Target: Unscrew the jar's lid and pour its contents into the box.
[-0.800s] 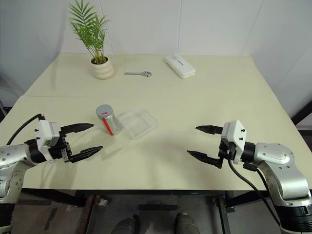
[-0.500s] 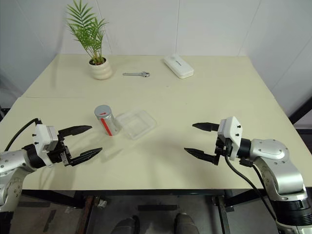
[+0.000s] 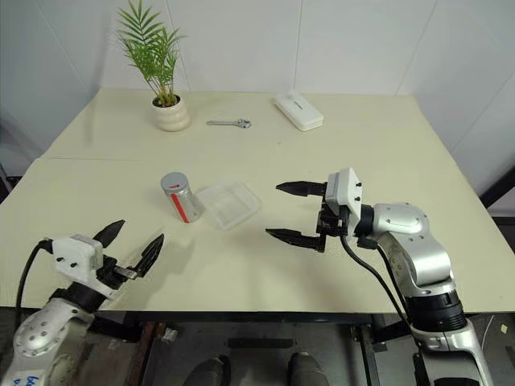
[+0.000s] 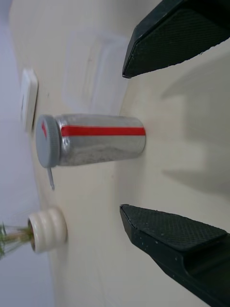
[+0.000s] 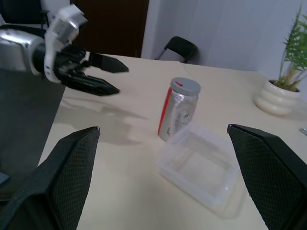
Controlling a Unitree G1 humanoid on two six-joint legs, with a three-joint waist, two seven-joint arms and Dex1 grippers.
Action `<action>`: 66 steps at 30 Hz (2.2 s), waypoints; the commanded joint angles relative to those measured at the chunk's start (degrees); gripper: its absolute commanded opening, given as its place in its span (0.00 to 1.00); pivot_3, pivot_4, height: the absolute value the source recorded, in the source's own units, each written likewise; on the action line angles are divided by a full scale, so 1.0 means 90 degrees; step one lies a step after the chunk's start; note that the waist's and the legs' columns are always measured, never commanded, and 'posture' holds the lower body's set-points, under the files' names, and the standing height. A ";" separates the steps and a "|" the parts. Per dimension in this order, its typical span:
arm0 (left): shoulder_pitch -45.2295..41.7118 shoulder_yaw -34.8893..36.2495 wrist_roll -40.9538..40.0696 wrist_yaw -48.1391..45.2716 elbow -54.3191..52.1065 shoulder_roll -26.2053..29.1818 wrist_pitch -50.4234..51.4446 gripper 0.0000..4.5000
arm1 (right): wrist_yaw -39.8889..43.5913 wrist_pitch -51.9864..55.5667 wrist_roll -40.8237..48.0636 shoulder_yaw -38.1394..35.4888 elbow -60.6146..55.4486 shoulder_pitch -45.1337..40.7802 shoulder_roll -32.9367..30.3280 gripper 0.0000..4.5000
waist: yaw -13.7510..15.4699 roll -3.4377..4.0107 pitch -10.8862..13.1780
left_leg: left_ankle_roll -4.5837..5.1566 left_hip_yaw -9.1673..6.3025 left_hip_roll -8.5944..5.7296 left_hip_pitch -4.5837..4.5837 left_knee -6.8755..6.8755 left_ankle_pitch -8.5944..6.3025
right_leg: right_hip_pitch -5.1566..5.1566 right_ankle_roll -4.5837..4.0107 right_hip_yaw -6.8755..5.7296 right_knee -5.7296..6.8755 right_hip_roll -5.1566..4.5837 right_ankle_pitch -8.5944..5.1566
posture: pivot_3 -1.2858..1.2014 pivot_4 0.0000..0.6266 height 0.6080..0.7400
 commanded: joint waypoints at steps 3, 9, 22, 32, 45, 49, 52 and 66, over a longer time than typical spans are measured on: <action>-0.0552 -0.0626 0.0730 0.0709 0.0301 -0.0351 -0.0046 1.00 | -0.0099 -0.0074 0.0016 0.0117 -0.0138 -0.0218 0.0243 1.00 | -0.0001 -0.0002 -0.0002 | 0.0000 0.0002 0.0002 0.0001 0.0005 0.0000 | -0.0002 0.0003 0.0003 0.0004 0.0004 0.0003 | 0.52 0.24 1.00; -0.1156 -0.0837 0.1320 0.1212 0.0773 -0.0462 -0.0174 1.00 | -0.0238 -0.0021 0.0020 0.0138 -0.0294 -0.0114 0.0329 1.00 | 0.0000 -0.0002 -0.0002 | -0.0004 0.0003 0.0009 -0.0001 0.0005 -0.0003 | -0.0008 0.0032 0.0010 0.0007 0.0016 0.0020 | 0.52 0.24 1.00; -0.1803 -0.0935 0.1615 0.1376 0.1721 -0.0517 -0.0749 1.00 | -0.0554 0.0053 0.0013 0.0226 -0.0571 0.0031 0.0448 1.00 | 0.0004 -0.0003 -0.0002 | -0.0006 0.0007 0.0018 -0.0003 -0.0001 -0.0011 | -0.0013 0.0058 0.0017 0.0004 0.0029 0.0034 | 0.52 0.24 1.00; -0.2380 -0.0950 0.1538 0.1346 0.2643 -0.0621 -0.1283 1.00 | -0.0633 0.0082 0.0013 0.0266 -0.0658 0.0026 0.0569 1.00 | 0.0005 -0.0003 -0.0002 | -0.0006 0.0008 0.0020 -0.0003 -0.0001 -0.0011 | -0.0014 0.0060 0.0019 0.0005 0.0034 0.0035 | 0.52 0.24 1.00; -0.3081 -0.0887 0.1687 0.1473 0.3765 -0.0421 -0.1774 1.00 | -0.0730 0.0064 -0.0066 0.0267 -0.0611 -0.0001 0.0681 1.00 | 0.0008 -0.0003 -0.0003 | -0.0007 0.0008 0.0020 -0.0004 0.0000 -0.0011 | -0.0014 0.0062 0.0019 0.0004 0.0034 0.0037 | 0.52 0.24 1.00; -0.3228 -0.0890 0.1680 0.1508 0.4002 -0.0411 -0.1881 1.00 | -0.0769 0.0064 -0.0081 0.0271 -0.0624 0.0013 0.0717 1.00 | 0.0006 -0.0003 -0.0002 | -0.0008 0.0009 0.0020 -0.0004 -0.0001 -0.0012 | -0.0014 0.0063 0.0019 0.0003 0.0034 0.0037 | 0.52 0.24 1.00; -0.3338 -0.0942 0.1701 0.1548 0.4157 -0.0463 -0.1911 1.00 | -0.0797 0.0060 -0.0090 0.0264 -0.0637 0.0025 0.0734 1.00 | 0.0008 -0.0003 -0.0002 | -0.0009 0.0009 0.0020 -0.0005 -0.0002 -0.0013 | -0.0014 0.0063 0.0019 0.0002 0.0035 0.0037 | 0.52 0.24 1.00; -0.3243 -0.0798 0.1473 0.1641 0.4097 -0.0575 -0.2162 0.43 | -0.0831 -0.0007 -0.0160 0.0300 -0.0541 0.0041 0.0811 1.00 | 0.0006 -0.0003 -0.0002 | -0.0009 0.0009 0.0020 -0.0005 -0.0002 -0.0013 | -0.0014 0.0063 0.0019 0.0002 0.0035 0.0037 | 0.52 0.24 1.00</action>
